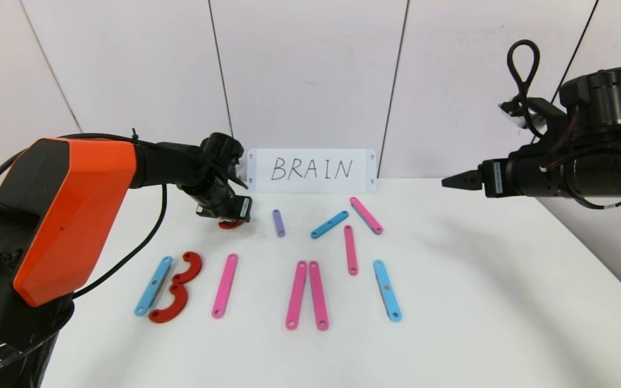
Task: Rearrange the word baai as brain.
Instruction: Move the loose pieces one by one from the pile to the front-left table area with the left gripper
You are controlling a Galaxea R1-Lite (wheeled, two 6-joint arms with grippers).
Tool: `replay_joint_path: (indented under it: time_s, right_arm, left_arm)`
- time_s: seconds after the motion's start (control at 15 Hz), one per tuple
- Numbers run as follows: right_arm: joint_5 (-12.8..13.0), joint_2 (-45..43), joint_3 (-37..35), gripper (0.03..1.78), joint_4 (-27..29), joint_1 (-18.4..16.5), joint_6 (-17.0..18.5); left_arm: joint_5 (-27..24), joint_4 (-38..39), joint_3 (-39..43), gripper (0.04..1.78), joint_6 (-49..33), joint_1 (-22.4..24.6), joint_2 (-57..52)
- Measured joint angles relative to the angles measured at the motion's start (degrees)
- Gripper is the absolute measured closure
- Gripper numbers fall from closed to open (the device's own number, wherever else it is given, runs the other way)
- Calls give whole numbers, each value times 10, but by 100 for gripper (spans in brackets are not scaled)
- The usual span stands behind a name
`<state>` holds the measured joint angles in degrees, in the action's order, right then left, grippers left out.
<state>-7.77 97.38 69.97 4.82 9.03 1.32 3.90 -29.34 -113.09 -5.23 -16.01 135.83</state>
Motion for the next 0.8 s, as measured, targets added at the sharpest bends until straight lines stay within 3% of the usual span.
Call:
replay_joint_path:
  time_s: [0.13,0.27,0.8]
  right_arm:
    - [0,0,0,7,0,0,0]
    - [0,0,0,7,0,0,0]
    - [0,0,0,7,0,1,0]
  left_arm:
    - [0,-1,0,126,0,0,2]
    - [0,-1,0,150,0,0,5]
    - [0,-3,1,153,0,0,5]
